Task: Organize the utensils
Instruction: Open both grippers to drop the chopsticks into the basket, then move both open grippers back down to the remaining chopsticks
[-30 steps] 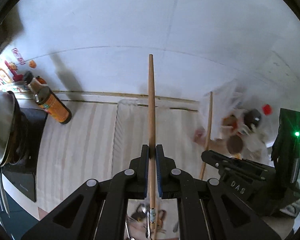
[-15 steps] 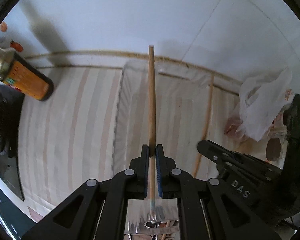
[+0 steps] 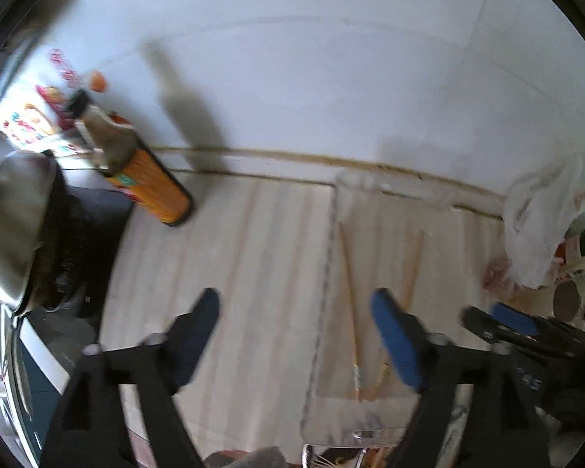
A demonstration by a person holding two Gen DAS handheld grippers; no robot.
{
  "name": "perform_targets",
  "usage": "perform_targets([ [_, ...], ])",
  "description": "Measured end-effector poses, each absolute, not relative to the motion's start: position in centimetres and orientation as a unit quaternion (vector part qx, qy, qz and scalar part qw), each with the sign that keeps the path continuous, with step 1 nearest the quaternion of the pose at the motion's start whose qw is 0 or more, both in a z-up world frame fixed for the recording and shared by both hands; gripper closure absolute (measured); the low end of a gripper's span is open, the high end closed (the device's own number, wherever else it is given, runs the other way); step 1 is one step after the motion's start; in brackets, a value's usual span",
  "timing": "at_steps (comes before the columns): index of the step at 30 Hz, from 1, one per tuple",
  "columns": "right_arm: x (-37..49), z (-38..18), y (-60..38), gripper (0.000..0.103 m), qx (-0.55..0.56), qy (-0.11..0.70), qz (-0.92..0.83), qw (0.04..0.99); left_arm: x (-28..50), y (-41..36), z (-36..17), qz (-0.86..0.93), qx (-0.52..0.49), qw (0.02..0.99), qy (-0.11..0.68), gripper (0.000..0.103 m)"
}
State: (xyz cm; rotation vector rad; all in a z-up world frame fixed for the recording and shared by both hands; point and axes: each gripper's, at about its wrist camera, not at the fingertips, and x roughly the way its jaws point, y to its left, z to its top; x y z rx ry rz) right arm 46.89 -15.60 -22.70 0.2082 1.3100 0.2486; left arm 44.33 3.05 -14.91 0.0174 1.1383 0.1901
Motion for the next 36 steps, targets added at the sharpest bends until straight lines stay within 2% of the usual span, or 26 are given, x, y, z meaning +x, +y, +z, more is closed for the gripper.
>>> perform_targets([
  [2,45.8,-21.9,-16.8,0.053,0.092,0.599,0.098,0.789,43.3,3.6,-14.4,0.088,-0.002,0.849,0.52,0.0],
  [8,41.1,-19.6,-20.2,0.049,0.125,0.563,0.081,0.813,39.4,3.4,-13.0,0.101,0.019,0.877,0.47,0.0],
  [10,39.1,-19.0,-21.4,0.038,0.129,0.544,0.076,0.825,38.0,3.3,-13.0,0.098,0.016,0.88,0.465,0.0],
  [11,37.9,-18.8,-22.1,0.037,0.129,0.536,0.069,0.832,37.1,3.2,-13.1,0.095,0.012,0.881,0.464,0.0],
  [18,31.2,-21.0,-27.2,0.037,0.127,0.557,0.01,0.82,31.3,0.1,-18.0,0.047,0.027,0.854,0.517,0.0],
  [19,30.1,-21.9,-28.1,0.044,0.13,0.567,0.002,0.814,30.7,-0.2,-19.0,0.04,0.025,0.847,0.529,0.001],
  [20,29.3,-22.8,-28.8,0.053,0.137,0.576,-0.001,0.806,30.0,-0.9,-20.6,0.025,0.016,0.833,0.553,0.003],
  [21,28.4,-23.9,-29.4,0.068,0.144,0.59,-0.002,0.795,29.6,-1.3,-21.6,0.015,0.013,0.824,0.566,0.006],
  [22,27.5,-25.3,-30.1,0.071,0.147,0.606,-0.007,0.781,29.2,-1.8,-22.8,0.004,0.009,0.814,0.58,0.014],
  [27,24.1,-31.3,-31.5,0.074,0.152,0.657,-0.028,0.738,27.7,-5.1,-27.8,-0.042,0.008,0.771,0.635,0.038],
  [29,23.4,-32.9,-31.8,0.074,0.157,0.666,-0.033,0.728,27.6,-6.2,-29.2,-0.059,0.016,0.758,0.649,0.058],
  [31,22.7,-34.0,-32.0,0.078,0.164,0.672,-0.038,0.721,27.5,-7.0,-30.4,-0.069,0.023,0.748,0.66,0.067],
  [36,22.0,-34.5,-32.3,0.083,0.165,0.67,-0.04,0.723,27.6,-8.8,-31.8,-0.075,0.054,0.739,0.668,0.068],
])
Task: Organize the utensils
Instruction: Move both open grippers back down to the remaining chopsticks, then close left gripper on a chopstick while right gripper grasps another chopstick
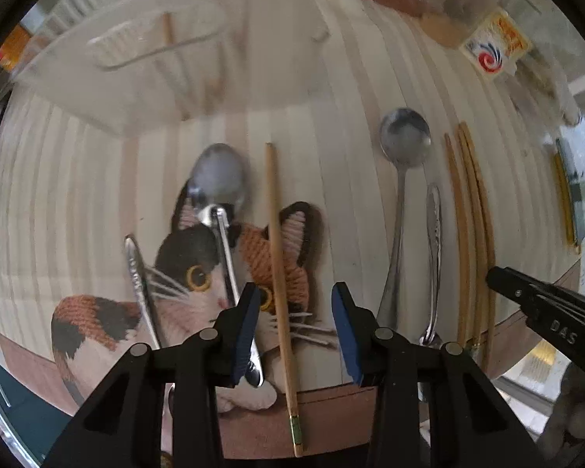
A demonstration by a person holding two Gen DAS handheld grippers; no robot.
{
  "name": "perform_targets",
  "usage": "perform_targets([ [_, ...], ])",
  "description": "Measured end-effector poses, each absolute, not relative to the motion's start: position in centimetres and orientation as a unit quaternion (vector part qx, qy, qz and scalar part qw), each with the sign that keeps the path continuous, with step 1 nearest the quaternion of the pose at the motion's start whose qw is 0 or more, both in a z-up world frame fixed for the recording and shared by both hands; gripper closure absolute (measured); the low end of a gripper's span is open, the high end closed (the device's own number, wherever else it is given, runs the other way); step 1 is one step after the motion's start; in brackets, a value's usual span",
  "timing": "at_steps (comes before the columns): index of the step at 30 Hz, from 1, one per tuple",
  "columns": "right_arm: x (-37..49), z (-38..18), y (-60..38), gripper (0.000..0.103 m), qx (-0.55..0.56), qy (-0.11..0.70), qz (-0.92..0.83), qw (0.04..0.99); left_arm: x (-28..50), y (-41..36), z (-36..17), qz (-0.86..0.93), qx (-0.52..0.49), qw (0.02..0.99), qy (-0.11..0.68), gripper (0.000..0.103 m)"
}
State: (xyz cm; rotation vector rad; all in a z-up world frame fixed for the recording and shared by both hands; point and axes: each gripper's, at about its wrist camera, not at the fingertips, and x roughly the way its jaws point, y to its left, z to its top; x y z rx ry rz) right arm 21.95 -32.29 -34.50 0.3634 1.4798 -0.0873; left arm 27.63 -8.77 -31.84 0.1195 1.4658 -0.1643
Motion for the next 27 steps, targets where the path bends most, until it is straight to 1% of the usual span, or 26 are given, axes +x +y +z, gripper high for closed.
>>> perform_targets([
  [2,21.7,-34.5,-32.3,0.083,0.163,0.669,-0.039,0.724,27.8,-9.3,-32.3,-0.077,0.062,0.735,0.67,0.07],
  [4,21.7,-34.5,-32.2,0.083,0.157,0.669,-0.039,0.725,27.9,-9.9,-32.7,-0.077,0.064,0.733,0.672,0.074],
  [6,21.6,-34.4,-32.2,0.083,0.15,0.669,-0.038,0.727,27.8,-10.5,-32.6,-0.076,0.075,0.734,0.671,0.075],
  [7,21.6,-34.3,-32.0,0.083,0.147,0.669,-0.038,0.727,27.8,-10.6,-32.5,-0.073,0.077,0.734,0.671,0.078],
  [9,21.5,-34.5,-31.4,0.083,0.14,0.67,-0.037,0.728,27.9,-10.8,-32.4,-0.069,0.078,0.736,0.669,0.085],
  [10,21.6,-34.5,-30.8,0.083,0.133,0.671,-0.037,0.729,27.9,-10.8,-32.3,-0.07,0.079,0.738,0.667,0.098],
  [12,21.7,-34.5,-30.0,0.084,0.115,0.672,-0.036,0.731,28.0,-10.5,-32.1,-0.073,0.071,0.738,0.668,0.098],
  [14,22.0,-34.6,-28.2,0.089,0.091,0.672,-0.042,0.734,28.1,-10.5,-32.0,-0.07,0.072,0.739,0.666,0.099],
  [15,21.9,-34.6,-27.7,0.093,0.077,0.672,-0.045,0.735,27.9,-10.0,-31.7,-0.072,0.069,0.739,0.667,0.099],
  [16,21.8,-34.7,-27.2,0.095,0.062,0.672,-0.048,0.737,27.7,-9.7,-31.6,-0.073,0.066,0.739,0.667,0.099],
  [21,21.4,-34.7,-26.5,0.096,0.056,0.67,-0.061,0.738,26.1,-9.3,-31.2,-0.085,0.046,0.733,0.674,0.099],
  [27,19.6,-34.9,-29.2,0.096,0.088,0.677,-0.071,0.727,25.0,-9.7,-31.3,-0.086,0.045,0.732,0.674,0.098],
])
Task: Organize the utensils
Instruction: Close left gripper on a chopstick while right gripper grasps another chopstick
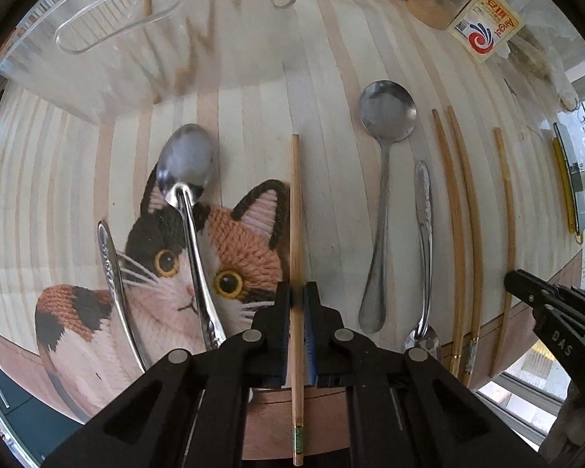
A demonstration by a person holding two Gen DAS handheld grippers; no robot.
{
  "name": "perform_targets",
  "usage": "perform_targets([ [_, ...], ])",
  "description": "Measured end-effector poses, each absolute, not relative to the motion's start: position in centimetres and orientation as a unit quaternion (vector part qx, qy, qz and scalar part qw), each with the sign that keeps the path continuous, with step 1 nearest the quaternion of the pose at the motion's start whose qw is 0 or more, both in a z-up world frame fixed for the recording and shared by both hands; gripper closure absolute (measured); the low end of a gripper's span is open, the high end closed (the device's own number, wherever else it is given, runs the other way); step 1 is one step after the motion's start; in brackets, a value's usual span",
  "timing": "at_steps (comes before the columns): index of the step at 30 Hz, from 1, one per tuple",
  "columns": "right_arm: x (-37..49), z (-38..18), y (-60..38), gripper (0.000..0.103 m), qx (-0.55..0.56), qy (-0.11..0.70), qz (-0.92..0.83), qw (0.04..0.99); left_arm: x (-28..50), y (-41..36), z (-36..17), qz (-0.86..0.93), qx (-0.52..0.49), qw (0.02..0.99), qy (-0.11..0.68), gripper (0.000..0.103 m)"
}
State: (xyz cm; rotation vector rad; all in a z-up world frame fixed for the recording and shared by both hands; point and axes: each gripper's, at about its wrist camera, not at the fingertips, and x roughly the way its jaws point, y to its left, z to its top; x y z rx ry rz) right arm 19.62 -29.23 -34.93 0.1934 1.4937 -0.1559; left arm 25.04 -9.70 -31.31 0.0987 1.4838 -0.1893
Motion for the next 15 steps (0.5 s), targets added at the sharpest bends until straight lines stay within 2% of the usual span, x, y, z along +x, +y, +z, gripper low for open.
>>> perform_targets([
  [6,19.6,-35.2,-30.7,0.096,0.124,0.685,-0.067,0.714,24.5,-10.4,-31.7,-0.086,0.056,0.726,0.68,0.094],
  [15,20.4,-35.2,-28.5,0.096,0.082,0.686,-0.084,0.718,24.1,-11.2,-31.7,-0.1,0.063,0.71,0.694,0.094],
])
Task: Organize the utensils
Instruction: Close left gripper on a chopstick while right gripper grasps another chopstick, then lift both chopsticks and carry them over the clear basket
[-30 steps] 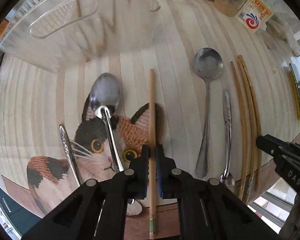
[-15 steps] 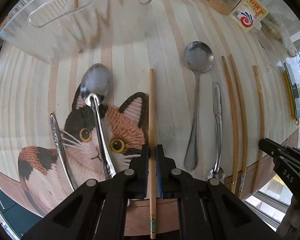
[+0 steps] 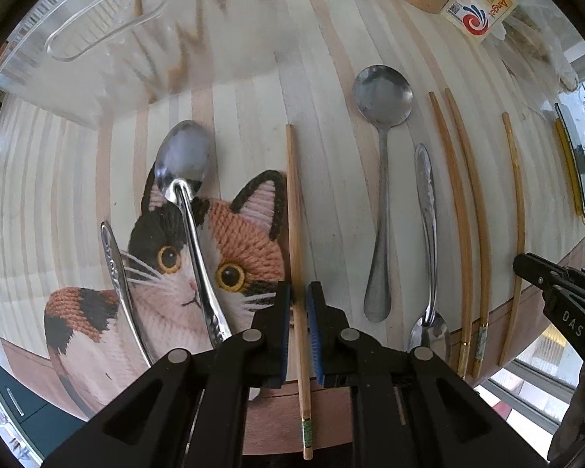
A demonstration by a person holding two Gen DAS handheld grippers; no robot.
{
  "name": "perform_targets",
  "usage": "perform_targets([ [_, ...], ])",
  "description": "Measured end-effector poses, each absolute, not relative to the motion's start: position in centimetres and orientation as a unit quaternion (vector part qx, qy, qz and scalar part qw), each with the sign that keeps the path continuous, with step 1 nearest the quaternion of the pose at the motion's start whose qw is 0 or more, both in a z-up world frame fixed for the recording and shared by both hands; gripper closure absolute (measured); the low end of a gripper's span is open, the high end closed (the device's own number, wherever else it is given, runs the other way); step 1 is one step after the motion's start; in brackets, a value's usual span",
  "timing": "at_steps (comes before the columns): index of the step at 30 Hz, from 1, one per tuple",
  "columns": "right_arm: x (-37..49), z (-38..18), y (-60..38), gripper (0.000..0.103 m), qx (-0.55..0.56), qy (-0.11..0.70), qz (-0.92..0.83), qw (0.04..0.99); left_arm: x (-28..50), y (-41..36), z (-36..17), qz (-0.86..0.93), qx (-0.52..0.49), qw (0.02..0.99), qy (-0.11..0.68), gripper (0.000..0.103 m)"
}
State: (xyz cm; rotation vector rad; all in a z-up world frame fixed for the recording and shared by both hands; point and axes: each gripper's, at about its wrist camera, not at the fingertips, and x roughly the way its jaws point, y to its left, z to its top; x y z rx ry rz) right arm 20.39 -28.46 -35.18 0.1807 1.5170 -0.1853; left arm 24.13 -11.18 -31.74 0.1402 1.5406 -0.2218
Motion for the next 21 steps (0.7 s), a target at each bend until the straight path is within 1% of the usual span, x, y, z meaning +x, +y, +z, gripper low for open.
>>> perform_targets([
  [4,20.2,-34.3,-27.6,0.095,0.076,0.687,-0.083,0.718,24.2,-11.5,-31.5,-0.099,0.063,0.71,0.694,0.094],
  [7,20.3,-34.6,-27.0,0.095,0.07,0.688,-0.082,0.718,24.5,-11.2,-32.1,-0.103,0.065,0.71,0.693,0.094],
  [8,20.3,-34.6,-27.1,0.095,0.067,0.688,-0.082,0.718,24.6,-11.2,-32.1,-0.103,0.065,0.711,0.692,0.097],
  [9,20.4,-34.5,-27.7,0.095,0.065,0.688,-0.08,0.718,24.5,-11.2,-32.1,-0.103,0.065,0.712,0.692,0.098],
  [15,20.2,-34.5,-27.9,0.096,0.077,0.686,-0.083,0.719,24.0,-11.2,-31.9,-0.101,0.066,0.713,0.691,0.099],
  [17,19.8,-34.6,-28.2,0.096,0.085,0.685,-0.081,0.719,23.9,-11.2,-31.4,-0.101,0.068,0.716,0.687,0.099],
  [21,19.3,-32.9,-28.3,0.096,0.09,0.672,-0.076,0.731,23.7,-10.9,-29.5,-0.103,0.072,0.728,0.674,0.099],
])
